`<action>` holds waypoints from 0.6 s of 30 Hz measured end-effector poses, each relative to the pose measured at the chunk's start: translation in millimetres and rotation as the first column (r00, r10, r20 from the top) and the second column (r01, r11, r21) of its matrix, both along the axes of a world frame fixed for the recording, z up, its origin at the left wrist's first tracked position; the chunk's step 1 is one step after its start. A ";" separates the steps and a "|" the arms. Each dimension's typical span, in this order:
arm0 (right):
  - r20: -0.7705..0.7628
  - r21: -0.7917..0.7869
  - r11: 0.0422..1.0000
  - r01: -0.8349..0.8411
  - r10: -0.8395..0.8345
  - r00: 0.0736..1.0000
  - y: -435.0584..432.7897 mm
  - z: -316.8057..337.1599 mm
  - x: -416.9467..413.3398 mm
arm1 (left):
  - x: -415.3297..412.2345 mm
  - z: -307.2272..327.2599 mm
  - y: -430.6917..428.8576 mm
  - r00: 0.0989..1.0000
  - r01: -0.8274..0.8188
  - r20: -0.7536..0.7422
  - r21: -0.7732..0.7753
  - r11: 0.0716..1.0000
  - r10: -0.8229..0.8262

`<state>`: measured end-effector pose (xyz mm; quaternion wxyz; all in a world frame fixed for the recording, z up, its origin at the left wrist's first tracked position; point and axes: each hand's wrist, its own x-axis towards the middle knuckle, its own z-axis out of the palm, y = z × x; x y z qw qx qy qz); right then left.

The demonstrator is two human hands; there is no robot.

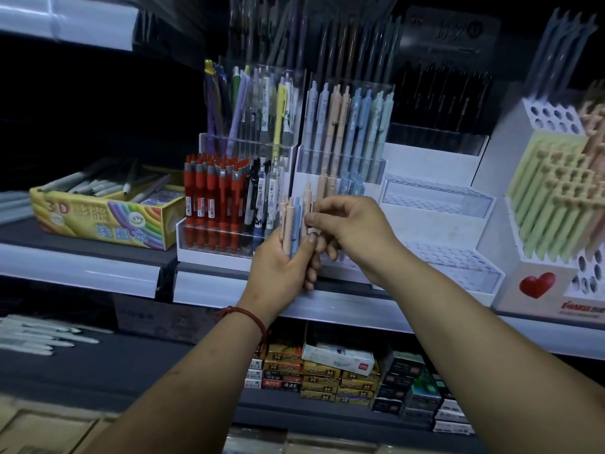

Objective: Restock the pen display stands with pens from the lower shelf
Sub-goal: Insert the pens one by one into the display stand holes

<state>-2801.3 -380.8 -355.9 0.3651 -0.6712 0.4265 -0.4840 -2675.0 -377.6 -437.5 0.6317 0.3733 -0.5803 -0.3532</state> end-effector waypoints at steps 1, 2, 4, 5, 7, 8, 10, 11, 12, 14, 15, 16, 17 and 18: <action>0.040 -0.033 0.998 0.045 -0.044 0.998 -0.5 2.0 0.4 | -0.2 -0.2 0.7 1.000 0.010 -0.015 0.007 1.000 -0.010; 0.096 -0.076 0.992 0.097 -0.089 0.991 -1.9 5.4 0.7 | -0.5 -0.7 0.9 0.999 0.020 -0.030 0.014 1.000 -0.020; 0.201 -0.187 0.962 0.200 -0.162 0.966 -6.4 13.0 -0.2 | -1.3 -1.7 0.2 0.998 0.031 -0.052 0.019 0.999 -0.030; 0.228 -0.250 0.936 0.246 -0.190 0.955 -9.7 14.5 -0.7 | -1.5 -2.5 -0.5 0.998 0.028 -0.057 0.020 0.999 -0.027; 0.236 -0.371 0.874 0.315 -0.239 0.942 -15.3 9.8 -0.4 | -1.3 -3.9 -2.4 0.999 0.012 -0.048 0.017 1.000 -0.011; 0.227 -0.417 0.845 0.335 -0.260 0.938 -18.1 3.2 -0.7 | -1.4 -4.2 -2.8 0.999 0.007 -0.039 0.015 1.000 -0.006; 0.185 -0.479 0.803 0.356 -0.304 0.935 -22.5 -13.8 -3.2 | -1.3 -4.7 -3.4 0.999 0.002 -0.033 0.008 1.000 -0.002; 0.166 -0.492 0.791 0.363 -0.324 0.931 -23.5 -21.1 -5.0 | -1.2 -5.1 -3.8 0.999 0.002 -0.035 0.006 1.000 -0.002; 0.160 -0.499 0.784 0.369 -0.335 0.929 -24.4 -27.1 -6.8 | -1.3 -5.6 -4.6 0.999 0.000 -0.035 0.005 1.000 0.000; 0.204 -0.501 0.783 0.369 -0.308 0.929 -25.9 -33.4 -8.3 | -1.3 -6.6 -6.5 1.000 -0.004 -0.029 0.001 1.000 0.004; 0.236 -0.498 0.788 0.362 -0.278 0.931 -26.5 -34.5 -8.2 | -1.1 -7.0 -7.3 1.000 -0.006 -0.026 0.001 1.000 0.006; 0.253 -0.499 0.791 0.353 -0.257 0.933 -27.3 -34.9 -8.2 | -1.2 -7.0 -7.8 1.000 -0.006 -0.026 0.004 1.000 0.006; 0.252 -0.506 0.791 0.343 -0.245 0.936 -28.0 -34.9 -8.3 | -1.2 -7.0 -8.1 1.000 -0.006 -0.028 0.008 1.000 0.006; 0.242 -0.514 0.791 0.332 -0.238 0.941 -28.1 -34.7 -8.8 | -1.4 -6.7 -8.0 1.000 -0.008 -0.030 0.012 1.000 0.008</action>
